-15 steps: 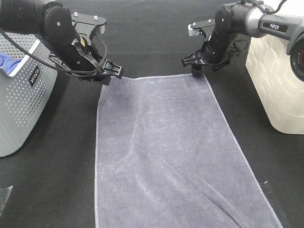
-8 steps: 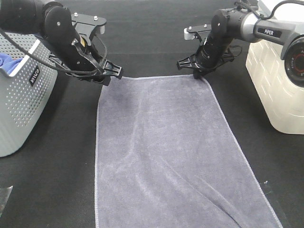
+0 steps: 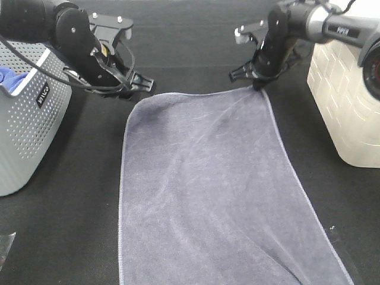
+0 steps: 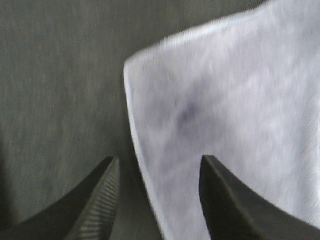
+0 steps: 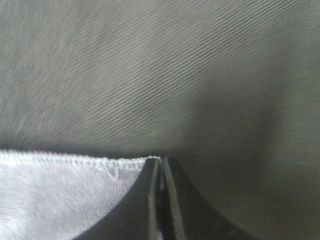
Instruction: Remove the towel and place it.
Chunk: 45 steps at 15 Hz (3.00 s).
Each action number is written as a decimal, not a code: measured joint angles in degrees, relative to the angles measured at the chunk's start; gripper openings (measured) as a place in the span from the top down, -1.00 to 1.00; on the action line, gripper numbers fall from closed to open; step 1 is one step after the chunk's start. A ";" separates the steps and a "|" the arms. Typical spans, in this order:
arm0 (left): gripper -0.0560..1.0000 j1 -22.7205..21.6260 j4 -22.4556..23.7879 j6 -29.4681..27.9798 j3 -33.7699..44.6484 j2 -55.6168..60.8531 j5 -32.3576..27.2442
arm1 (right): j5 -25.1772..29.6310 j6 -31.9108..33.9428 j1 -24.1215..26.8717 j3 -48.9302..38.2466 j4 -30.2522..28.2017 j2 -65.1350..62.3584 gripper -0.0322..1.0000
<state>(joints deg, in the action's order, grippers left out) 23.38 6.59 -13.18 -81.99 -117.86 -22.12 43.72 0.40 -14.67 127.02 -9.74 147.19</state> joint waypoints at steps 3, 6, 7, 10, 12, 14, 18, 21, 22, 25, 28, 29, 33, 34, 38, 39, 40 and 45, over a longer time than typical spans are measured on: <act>-0.02 -0.40 -0.11 -3.15 -0.06 -1.66 7.10 | 1.20 1.72 0.00 0.00 -3.78 -1.09 0.94; -0.07 -0.74 -0.52 -4.47 -2.64 -6.25 8.42 | 2.52 1.89 0.00 0.00 -4.93 -1.09 0.94; -0.13 -1.03 -0.97 -5.56 -4.13 -8.08 8.25 | 2.92 1.89 0.00 0.00 -5.21 -1.09 0.94; -0.21 -1.60 -3.27 -6.82 -10.71 -13.06 6.65 | 3.72 2.35 0.00 0.00 -5.44 -1.09 0.94; -0.21 -1.60 -5.44 -6.93 -15.07 -15.36 4.81 | 4.01 2.41 0.00 0.00 -5.44 -1.09 0.94; -0.21 -1.60 -6.19 -6.93 -18.51 -17.48 -0.17 | 4.01 2.58 0.00 0.00 -5.44 -1.09 0.94; -0.22 -1.60 -6.13 -6.93 -24.24 -19.88 -6.65 | 4.07 2.69 0.00 0.00 -5.44 -1.09 0.94; -0.25 -1.60 -4.24 -7.79 -25.04 -20.00 -7.39 | 4.24 2.69 0.00 0.00 -5.44 -1.09 0.94; -0.25 -1.60 -2.46 -8.77 -25.04 -20.17 -7.96 | 4.30 2.69 0.00 0.00 -5.44 -1.09 0.94; -0.25 -1.60 0.23 -11.57 -25.15 -21.43 -8.02 | 4.30 2.69 0.00 0.00 -5.44 -1.09 0.94; -0.16 -1.60 0.40 -11.97 -26.87 -24.24 -8.37 | 4.35 2.69 0.00 0.00 -5.44 -1.09 0.94; 0.00 -1.72 0.63 -12.15 -27.33 -24.52 -9.11 | 4.35 2.69 0.00 0.00 -5.44 -1.09 0.94; 0.71 -2.01 0.74 -11.57 -29.79 -24.87 -9.57 | 4.35 2.69 0.00 0.00 -5.44 -1.09 0.94; 0.86 -2.01 0.80 -10.49 -30.65 -24.87 -9.57 | 4.35 2.69 0.00 0.00 -5.44 -1.09 0.94; 0.89 -2.01 1.03 -6.93 -34.26 -24.98 -9.91 | 4.07 2.69 0.00 0.00 -5.44 -1.09 0.94; 0.89 -2.01 1.03 -6.70 -34.78 -24.98 -9.97 | 4.01 2.69 0.00 0.00 -5.44 -1.09 0.94; 0.89 -2.01 1.03 -6.70 -34.89 -24.98 -10.71 | 4.01 2.69 0.00 0.00 -5.44 -1.09 0.94; 0.50 -2.01 2.75 -6.65 -34.95 -25.44 -16.50 | 4.01 2.69 0.00 0.00 -5.10 -1.09 0.94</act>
<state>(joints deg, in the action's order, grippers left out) 21.37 9.34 -19.82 -116.94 -143.30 -38.62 47.73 3.09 -14.67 127.02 -14.84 146.10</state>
